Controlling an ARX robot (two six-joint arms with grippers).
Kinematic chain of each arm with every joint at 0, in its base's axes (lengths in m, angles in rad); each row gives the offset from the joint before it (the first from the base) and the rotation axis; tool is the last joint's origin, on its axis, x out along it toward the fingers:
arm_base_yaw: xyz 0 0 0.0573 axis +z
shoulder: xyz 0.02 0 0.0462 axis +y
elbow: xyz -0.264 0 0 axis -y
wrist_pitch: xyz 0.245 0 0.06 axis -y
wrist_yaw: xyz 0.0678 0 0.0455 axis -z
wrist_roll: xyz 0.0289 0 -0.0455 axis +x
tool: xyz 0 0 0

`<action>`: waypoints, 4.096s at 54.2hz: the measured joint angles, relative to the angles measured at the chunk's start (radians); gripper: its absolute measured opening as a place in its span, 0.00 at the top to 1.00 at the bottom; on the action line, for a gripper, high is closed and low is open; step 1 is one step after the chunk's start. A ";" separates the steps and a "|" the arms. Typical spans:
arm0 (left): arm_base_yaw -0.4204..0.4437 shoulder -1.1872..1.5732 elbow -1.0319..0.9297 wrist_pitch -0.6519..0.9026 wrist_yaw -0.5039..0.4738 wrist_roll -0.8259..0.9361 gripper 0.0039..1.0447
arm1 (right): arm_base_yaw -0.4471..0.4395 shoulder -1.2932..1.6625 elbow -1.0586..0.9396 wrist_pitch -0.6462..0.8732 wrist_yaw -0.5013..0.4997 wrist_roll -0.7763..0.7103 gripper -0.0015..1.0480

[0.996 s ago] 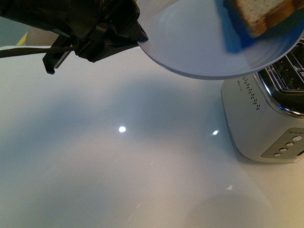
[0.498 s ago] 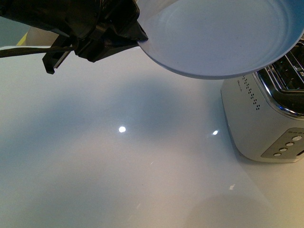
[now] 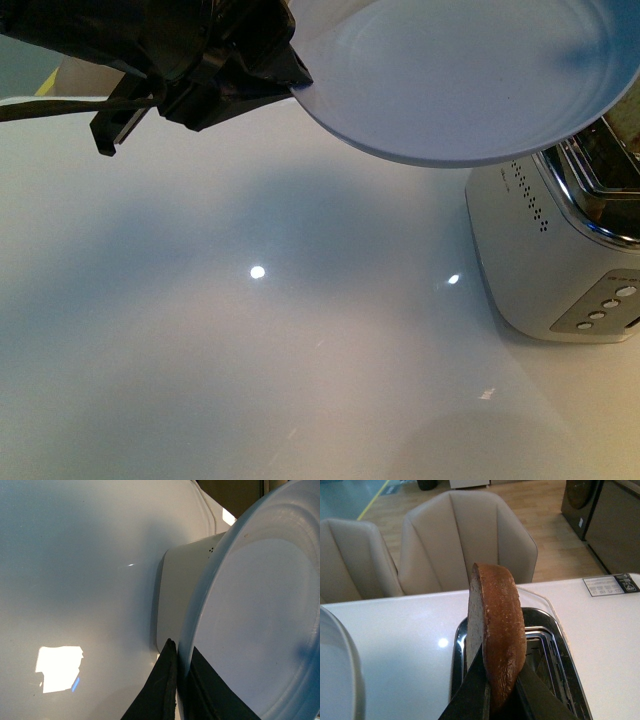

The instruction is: Left arm holds plate, right arm toasts bread

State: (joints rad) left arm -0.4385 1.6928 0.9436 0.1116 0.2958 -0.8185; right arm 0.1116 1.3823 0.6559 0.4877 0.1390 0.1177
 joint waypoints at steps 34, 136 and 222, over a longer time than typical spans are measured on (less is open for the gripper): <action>0.000 0.000 0.000 0.000 0.000 0.000 0.97 | 0.015 0.158 0.008 0.098 0.088 -0.067 0.97; 0.000 -0.003 0.000 0.000 0.000 0.000 0.97 | -0.113 -0.463 -0.522 0.286 -0.140 -0.112 0.98; 0.000 -0.004 0.000 0.000 0.000 0.000 0.97 | -0.113 -1.190 -0.638 -0.295 -0.138 -0.112 0.98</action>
State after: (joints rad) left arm -0.4385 1.6886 0.9436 0.1116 0.2962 -0.8188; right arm -0.0010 0.1925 0.0181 0.1928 0.0006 0.0055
